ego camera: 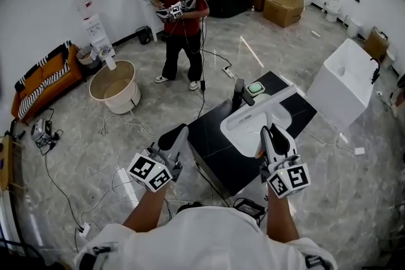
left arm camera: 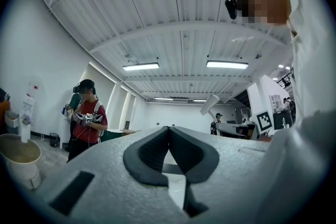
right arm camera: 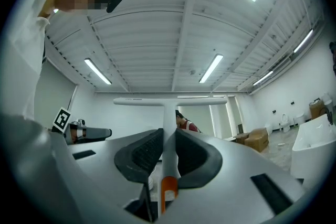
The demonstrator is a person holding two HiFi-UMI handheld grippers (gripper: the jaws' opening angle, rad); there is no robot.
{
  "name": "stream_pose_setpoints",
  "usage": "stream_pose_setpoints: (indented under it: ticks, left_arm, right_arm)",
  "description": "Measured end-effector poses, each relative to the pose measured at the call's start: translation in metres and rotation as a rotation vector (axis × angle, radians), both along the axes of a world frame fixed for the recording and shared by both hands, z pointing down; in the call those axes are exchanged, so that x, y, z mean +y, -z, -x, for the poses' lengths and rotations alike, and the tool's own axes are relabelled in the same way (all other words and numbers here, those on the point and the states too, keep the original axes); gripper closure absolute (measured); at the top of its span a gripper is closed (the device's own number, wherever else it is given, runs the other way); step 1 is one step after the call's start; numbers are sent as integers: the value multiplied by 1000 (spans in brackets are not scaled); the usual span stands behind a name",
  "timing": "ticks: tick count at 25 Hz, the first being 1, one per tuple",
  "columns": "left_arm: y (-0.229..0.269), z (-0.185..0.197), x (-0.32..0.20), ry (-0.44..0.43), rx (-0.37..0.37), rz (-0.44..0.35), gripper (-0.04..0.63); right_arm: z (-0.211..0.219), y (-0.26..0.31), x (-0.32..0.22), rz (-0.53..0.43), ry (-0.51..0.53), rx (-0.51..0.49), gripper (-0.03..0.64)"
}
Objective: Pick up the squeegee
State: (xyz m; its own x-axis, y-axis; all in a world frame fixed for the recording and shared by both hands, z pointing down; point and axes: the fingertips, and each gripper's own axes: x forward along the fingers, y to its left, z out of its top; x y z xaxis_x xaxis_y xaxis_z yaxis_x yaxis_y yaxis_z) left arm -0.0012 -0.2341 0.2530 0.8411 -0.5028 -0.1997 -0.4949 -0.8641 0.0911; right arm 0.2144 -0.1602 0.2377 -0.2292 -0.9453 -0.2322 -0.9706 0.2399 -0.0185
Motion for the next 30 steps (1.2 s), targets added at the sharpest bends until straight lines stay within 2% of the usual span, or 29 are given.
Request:
stream_pose_setpoints:
  ticks: [17, 30]
  left_arm:
    - [-20, -28, 5, -73, -19, 80, 583]
    - [-18, -36, 7, -96, -11, 86, 583]
  right_arm:
    - [-11, -11, -1, 31, 10, -28, 538]
    - [-13, -9, 1, 29, 10, -20, 538]
